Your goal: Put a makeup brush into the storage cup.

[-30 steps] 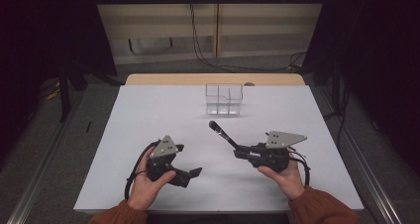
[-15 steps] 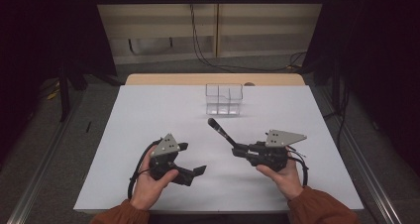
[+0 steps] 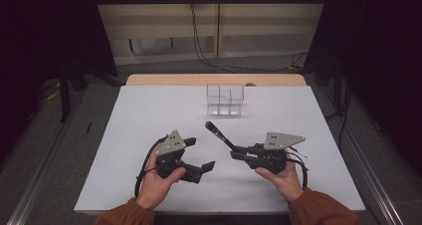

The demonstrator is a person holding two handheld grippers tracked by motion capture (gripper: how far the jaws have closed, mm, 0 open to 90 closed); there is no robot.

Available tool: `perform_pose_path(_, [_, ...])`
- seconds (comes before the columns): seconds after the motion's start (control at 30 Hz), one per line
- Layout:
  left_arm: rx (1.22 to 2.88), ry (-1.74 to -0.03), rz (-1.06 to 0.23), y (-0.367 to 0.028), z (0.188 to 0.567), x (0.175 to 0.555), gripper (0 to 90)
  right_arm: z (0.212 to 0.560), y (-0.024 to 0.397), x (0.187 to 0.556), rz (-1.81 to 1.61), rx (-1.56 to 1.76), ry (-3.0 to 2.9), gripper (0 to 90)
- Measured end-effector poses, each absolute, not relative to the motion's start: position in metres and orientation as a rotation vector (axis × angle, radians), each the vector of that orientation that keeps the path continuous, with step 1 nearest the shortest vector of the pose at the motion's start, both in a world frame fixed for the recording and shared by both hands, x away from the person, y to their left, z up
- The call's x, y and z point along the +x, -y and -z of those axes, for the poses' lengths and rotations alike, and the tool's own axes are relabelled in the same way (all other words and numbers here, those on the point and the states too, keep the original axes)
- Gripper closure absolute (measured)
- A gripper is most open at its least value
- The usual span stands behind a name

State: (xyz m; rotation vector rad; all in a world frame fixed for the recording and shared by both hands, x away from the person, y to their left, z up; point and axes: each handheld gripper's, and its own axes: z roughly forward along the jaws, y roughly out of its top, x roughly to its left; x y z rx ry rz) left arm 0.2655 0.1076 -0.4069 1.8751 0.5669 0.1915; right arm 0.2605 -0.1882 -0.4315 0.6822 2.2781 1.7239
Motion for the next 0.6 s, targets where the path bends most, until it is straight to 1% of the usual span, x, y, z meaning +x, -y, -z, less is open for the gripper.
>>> perform_pose_path(0.27, [1.875, -0.562, -0.186, -0.095, 0.406, 0.268, 3.9, 0.433, 0.187, 0.26, -1.72, 0.671, -2.289, 80.2])
perform_pose_path(0.33, [1.862, -0.558, -0.162, -0.091, 0.405, 0.27, 3.9, 0.434, 0.185, 0.259, -1.7, 0.657, -2.301, 80.2])
perform_pose_path(0.47, [1.863, -0.56, -0.153, -0.082, 0.405, 0.272, 3.9, 0.434, 0.184, 0.259, -1.705, 0.662, -2.301, 80.2])
perform_pose_path(0.6, [1.84, -0.562, -0.146, -0.073, 0.408, 0.274, 6.3, 0.436, 0.186, 0.261, -1.708, 0.674, -2.3, 80.2])
